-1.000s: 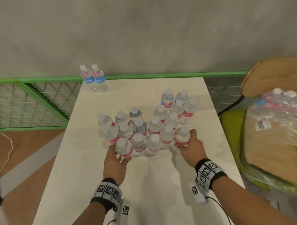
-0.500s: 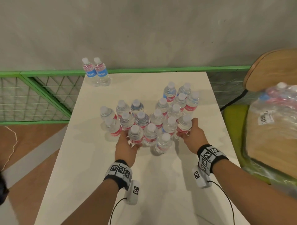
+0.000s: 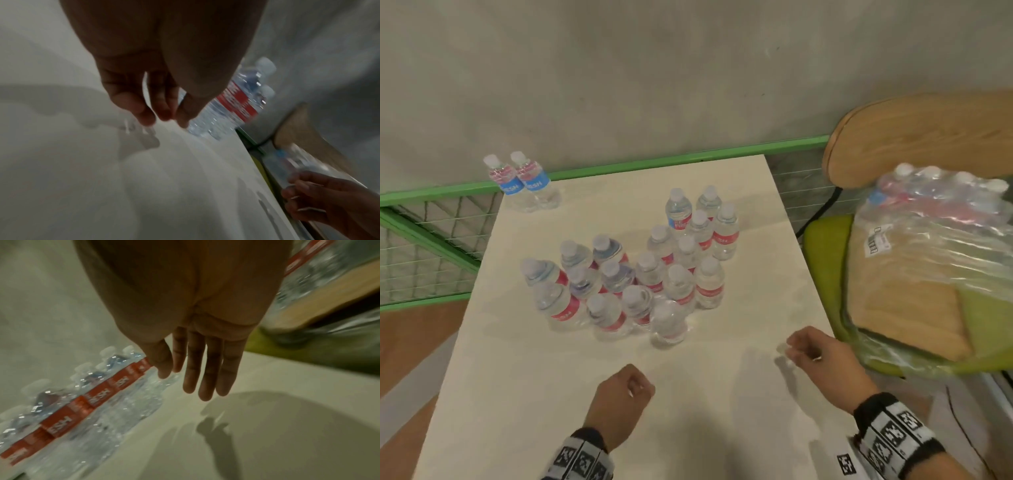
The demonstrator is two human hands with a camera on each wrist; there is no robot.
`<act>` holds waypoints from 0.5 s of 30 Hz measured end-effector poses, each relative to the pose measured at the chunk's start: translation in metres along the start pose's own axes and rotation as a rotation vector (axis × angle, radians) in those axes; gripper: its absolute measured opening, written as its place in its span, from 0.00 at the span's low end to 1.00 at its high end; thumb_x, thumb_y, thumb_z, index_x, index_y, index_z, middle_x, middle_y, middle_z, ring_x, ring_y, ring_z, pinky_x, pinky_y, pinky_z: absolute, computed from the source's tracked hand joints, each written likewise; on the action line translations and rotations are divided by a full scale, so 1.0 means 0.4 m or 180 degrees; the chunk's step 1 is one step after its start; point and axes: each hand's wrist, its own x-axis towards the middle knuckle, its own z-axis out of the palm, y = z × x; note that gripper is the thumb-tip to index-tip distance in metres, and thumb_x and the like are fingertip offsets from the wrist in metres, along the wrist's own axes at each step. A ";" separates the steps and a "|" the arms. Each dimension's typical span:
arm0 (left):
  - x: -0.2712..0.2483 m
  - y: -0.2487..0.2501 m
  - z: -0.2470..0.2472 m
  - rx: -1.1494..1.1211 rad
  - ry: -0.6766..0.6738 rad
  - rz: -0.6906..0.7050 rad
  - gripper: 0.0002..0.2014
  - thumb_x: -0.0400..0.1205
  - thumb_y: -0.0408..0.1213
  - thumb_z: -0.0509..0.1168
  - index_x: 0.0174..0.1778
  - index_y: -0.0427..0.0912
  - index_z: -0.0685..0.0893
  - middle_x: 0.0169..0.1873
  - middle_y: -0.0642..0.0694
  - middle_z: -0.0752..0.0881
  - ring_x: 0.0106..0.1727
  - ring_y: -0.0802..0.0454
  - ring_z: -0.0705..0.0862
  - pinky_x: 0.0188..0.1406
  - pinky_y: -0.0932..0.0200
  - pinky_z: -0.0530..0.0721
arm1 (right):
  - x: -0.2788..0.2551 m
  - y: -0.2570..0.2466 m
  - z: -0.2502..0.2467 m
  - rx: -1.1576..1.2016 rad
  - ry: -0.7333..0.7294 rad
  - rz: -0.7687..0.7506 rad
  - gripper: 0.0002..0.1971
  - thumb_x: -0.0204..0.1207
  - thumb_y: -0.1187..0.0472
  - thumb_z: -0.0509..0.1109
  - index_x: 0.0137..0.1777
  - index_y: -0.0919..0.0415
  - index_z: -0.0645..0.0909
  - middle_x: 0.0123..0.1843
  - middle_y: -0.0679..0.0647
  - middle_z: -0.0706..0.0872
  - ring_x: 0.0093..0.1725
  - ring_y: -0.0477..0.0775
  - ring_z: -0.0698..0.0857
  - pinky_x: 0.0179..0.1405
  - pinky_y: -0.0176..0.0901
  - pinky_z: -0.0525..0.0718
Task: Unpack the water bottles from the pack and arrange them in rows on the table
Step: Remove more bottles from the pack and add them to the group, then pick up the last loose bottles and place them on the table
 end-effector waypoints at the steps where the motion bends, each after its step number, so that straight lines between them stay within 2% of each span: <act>1: -0.010 0.030 0.023 0.0020 -0.0264 0.0182 0.06 0.77 0.42 0.72 0.37 0.48 0.82 0.33 0.50 0.85 0.29 0.61 0.80 0.38 0.58 0.83 | -0.021 0.052 -0.031 -0.0013 0.0054 0.0153 0.07 0.76 0.60 0.74 0.43 0.44 0.82 0.38 0.47 0.89 0.41 0.46 0.88 0.43 0.40 0.86; 3: -0.023 0.109 0.080 0.0085 -0.0780 0.0548 0.06 0.77 0.42 0.71 0.37 0.47 0.82 0.33 0.52 0.85 0.26 0.61 0.78 0.36 0.58 0.82 | -0.058 0.133 -0.100 0.0081 0.0171 0.0570 0.07 0.76 0.63 0.73 0.43 0.48 0.84 0.37 0.48 0.90 0.40 0.50 0.88 0.44 0.45 0.87; 5: -0.023 0.209 0.145 0.0150 -0.1203 0.0849 0.04 0.77 0.44 0.69 0.39 0.50 0.82 0.34 0.55 0.85 0.28 0.62 0.78 0.37 0.60 0.82 | -0.074 0.192 -0.172 0.0090 0.0330 0.0841 0.07 0.74 0.65 0.74 0.43 0.50 0.84 0.38 0.48 0.90 0.43 0.50 0.88 0.42 0.39 0.85; 7: -0.010 0.320 0.224 0.0201 -0.1486 0.1155 0.03 0.77 0.45 0.68 0.41 0.52 0.82 0.36 0.57 0.85 0.30 0.62 0.78 0.39 0.60 0.82 | -0.067 0.235 -0.250 0.0044 0.0565 0.0876 0.10 0.72 0.65 0.76 0.44 0.48 0.82 0.37 0.47 0.89 0.43 0.48 0.88 0.42 0.38 0.85; 8: -0.002 0.379 0.265 0.0228 -0.1610 0.1302 0.02 0.77 0.45 0.68 0.42 0.53 0.83 0.37 0.57 0.86 0.31 0.61 0.78 0.40 0.61 0.81 | -0.056 0.250 -0.290 -0.0023 0.0680 0.0850 0.12 0.72 0.65 0.76 0.45 0.46 0.81 0.37 0.47 0.89 0.41 0.47 0.88 0.38 0.36 0.84; 10: 0.019 0.499 0.351 0.0342 -0.1808 0.1593 0.03 0.78 0.45 0.66 0.45 0.55 0.84 0.40 0.58 0.86 0.35 0.60 0.80 0.43 0.61 0.81 | -0.022 0.263 -0.366 -0.0197 0.0820 0.0855 0.16 0.74 0.66 0.74 0.54 0.44 0.79 0.39 0.47 0.87 0.39 0.45 0.87 0.32 0.30 0.78; 12: 0.038 0.627 0.431 0.0454 -0.1807 0.1964 0.06 0.80 0.46 0.65 0.51 0.55 0.84 0.45 0.61 0.84 0.41 0.63 0.80 0.48 0.62 0.82 | 0.037 0.286 -0.429 -0.0345 0.0959 0.0888 0.21 0.76 0.65 0.72 0.67 0.51 0.75 0.46 0.52 0.86 0.42 0.48 0.86 0.36 0.32 0.77; 13: 0.050 0.686 0.469 0.0493 -0.1777 0.2099 0.09 0.80 0.46 0.65 0.55 0.56 0.84 0.49 0.62 0.83 0.44 0.64 0.81 0.51 0.63 0.82 | 0.074 0.302 -0.452 -0.0169 0.1017 0.1012 0.22 0.78 0.64 0.70 0.71 0.56 0.74 0.49 0.53 0.87 0.45 0.51 0.86 0.40 0.35 0.78; 15: 0.086 0.791 0.546 0.0528 -0.1750 0.2193 0.15 0.81 0.47 0.64 0.65 0.58 0.78 0.56 0.61 0.80 0.52 0.64 0.82 0.56 0.64 0.82 | 0.131 0.285 -0.513 -0.0098 0.0789 0.1305 0.18 0.83 0.63 0.63 0.72 0.62 0.74 0.61 0.56 0.86 0.57 0.57 0.86 0.49 0.40 0.79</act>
